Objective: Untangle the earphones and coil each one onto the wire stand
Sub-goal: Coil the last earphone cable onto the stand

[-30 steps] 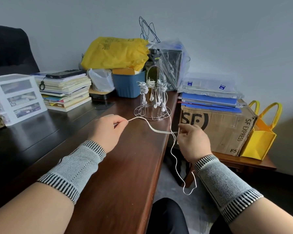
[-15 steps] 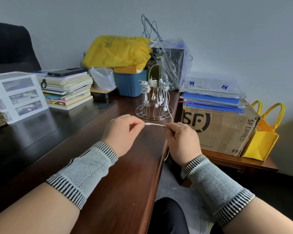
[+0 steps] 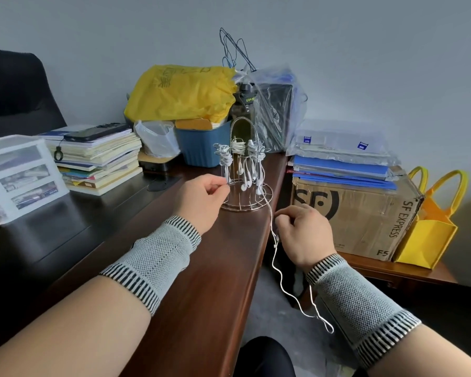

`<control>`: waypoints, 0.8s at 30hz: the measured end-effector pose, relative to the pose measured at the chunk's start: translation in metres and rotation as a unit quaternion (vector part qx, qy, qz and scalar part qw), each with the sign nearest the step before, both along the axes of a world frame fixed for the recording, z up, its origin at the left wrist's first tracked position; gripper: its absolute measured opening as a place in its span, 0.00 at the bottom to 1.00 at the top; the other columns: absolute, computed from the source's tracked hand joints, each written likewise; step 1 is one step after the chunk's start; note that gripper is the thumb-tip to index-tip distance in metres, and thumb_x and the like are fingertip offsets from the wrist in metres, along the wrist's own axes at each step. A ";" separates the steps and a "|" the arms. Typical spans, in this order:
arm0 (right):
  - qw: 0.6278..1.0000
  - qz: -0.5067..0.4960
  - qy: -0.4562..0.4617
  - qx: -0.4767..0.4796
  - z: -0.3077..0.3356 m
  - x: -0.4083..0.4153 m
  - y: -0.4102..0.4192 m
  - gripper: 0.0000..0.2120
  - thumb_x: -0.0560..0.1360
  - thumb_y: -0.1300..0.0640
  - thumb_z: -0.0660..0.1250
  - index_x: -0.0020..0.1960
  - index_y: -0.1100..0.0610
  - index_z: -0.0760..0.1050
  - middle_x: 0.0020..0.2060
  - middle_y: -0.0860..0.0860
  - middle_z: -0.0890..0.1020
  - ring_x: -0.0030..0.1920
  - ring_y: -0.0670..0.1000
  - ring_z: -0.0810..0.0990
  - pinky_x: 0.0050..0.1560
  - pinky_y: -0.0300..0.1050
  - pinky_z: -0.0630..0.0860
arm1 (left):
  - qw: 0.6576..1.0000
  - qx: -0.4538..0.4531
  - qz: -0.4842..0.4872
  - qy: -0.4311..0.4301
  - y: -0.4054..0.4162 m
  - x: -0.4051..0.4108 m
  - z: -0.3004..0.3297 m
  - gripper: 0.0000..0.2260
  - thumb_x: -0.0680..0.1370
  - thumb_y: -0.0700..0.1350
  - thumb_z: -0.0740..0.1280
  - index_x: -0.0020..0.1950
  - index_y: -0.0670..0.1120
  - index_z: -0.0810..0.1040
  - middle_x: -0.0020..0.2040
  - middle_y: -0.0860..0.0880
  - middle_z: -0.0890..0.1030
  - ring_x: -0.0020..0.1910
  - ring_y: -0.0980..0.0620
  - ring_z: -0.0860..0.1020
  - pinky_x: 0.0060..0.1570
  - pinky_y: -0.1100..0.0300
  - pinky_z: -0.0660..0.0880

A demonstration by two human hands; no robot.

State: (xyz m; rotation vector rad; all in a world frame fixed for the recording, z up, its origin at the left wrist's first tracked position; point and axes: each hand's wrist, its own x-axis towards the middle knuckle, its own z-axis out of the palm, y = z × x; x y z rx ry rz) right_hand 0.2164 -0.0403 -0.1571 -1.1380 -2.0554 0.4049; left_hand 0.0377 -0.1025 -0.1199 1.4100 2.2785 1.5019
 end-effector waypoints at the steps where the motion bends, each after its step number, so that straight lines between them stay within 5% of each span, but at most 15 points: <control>1: 1.000 -0.003 -0.003 -0.003 0.001 0.000 0.005 0.14 0.76 0.54 0.60 0.46 0.56 0.84 0.45 0.53 0.82 0.48 0.53 0.78 0.50 0.43 0.74 | 1.000 -0.003 0.003 -0.017 0.011 0.001 0.003 0.08 0.77 0.48 0.68 0.55 0.51 0.83 0.43 0.59 0.81 0.47 0.58 0.79 0.46 0.65 0.72; 6: 1.000 -0.001 -0.023 0.000 0.004 -0.004 0.031 0.15 0.77 0.50 0.62 0.38 0.57 0.81 0.38 0.53 0.82 0.38 0.50 0.77 0.37 0.39 0.68 | 0.995 -0.008 0.024 -0.096 0.062 0.002 0.009 0.12 0.76 0.48 0.70 0.58 0.49 0.83 0.53 0.52 0.83 0.48 0.54 0.80 0.50 0.60 0.77; 9: 0.999 -0.004 -0.033 -0.011 0.005 -0.007 0.046 0.16 0.77 0.49 0.63 0.35 0.55 0.79 0.33 0.51 0.80 0.33 0.49 0.76 0.31 0.36 0.67 | 0.989 0.004 0.039 -0.141 0.084 0.000 0.010 0.11 0.75 0.48 0.71 0.55 0.47 0.84 0.46 0.54 0.83 0.41 0.56 0.78 0.47 0.58 0.79; 12: 0.999 0.000 -0.031 -0.028 0.006 -0.011 0.057 0.15 0.77 0.47 0.64 0.41 0.57 0.81 0.34 0.50 0.82 0.35 0.48 0.79 0.36 0.38 0.73 | 0.986 0.013 0.033 -0.162 0.096 0.000 0.008 0.08 0.74 0.47 0.72 0.50 0.46 0.86 0.33 0.58 0.77 0.33 0.59 0.74 0.44 0.58 0.78; 16: 0.998 -0.004 -0.044 -0.034 0.008 -0.027 0.071 0.17 0.75 0.43 0.65 0.54 0.54 0.79 0.42 0.49 0.84 0.43 0.49 0.81 0.43 0.41 0.76 | 0.983 0.025 0.018 -0.179 0.105 0.001 0.010 0.08 0.73 0.47 0.73 0.49 0.46 0.86 0.34 0.59 0.79 0.37 0.60 0.77 0.44 0.60 0.77; 19: 0.998 0.005 -0.051 -0.032 0.012 -0.041 0.078 0.23 0.74 0.41 0.66 0.62 0.53 0.74 0.49 0.50 0.83 0.49 0.51 0.81 0.48 0.42 0.75 | 0.985 0.027 0.004 -0.170 0.107 0.001 0.012 0.05 0.74 0.47 0.72 0.37 0.51 0.84 0.36 0.50 0.84 0.37 0.56 0.78 0.41 0.60 0.77; 21: 0.998 0.013 -0.051 -0.039 0.013 -0.049 0.082 0.22 0.74 0.42 0.66 0.63 0.52 0.74 0.50 0.50 0.83 0.51 0.51 0.81 0.49 0.42 0.74 | 0.986 0.033 -0.006 -0.165 0.108 -0.001 0.010 0.09 0.74 0.47 0.72 0.33 0.54 0.81 0.36 0.48 0.84 0.33 0.58 0.76 0.35 0.64 0.75; 24: 0.999 0.024 -0.039 -0.023 0.009 -0.057 0.085 0.13 0.75 0.47 0.66 0.56 0.52 0.80 0.46 0.51 0.83 0.47 0.53 0.80 0.47 0.44 0.75 | 0.983 0.042 -0.013 -0.177 0.109 -0.003 0.006 0.04 0.74 0.47 0.72 0.41 0.49 0.85 0.33 0.56 0.81 0.32 0.60 0.76 0.37 0.65 0.75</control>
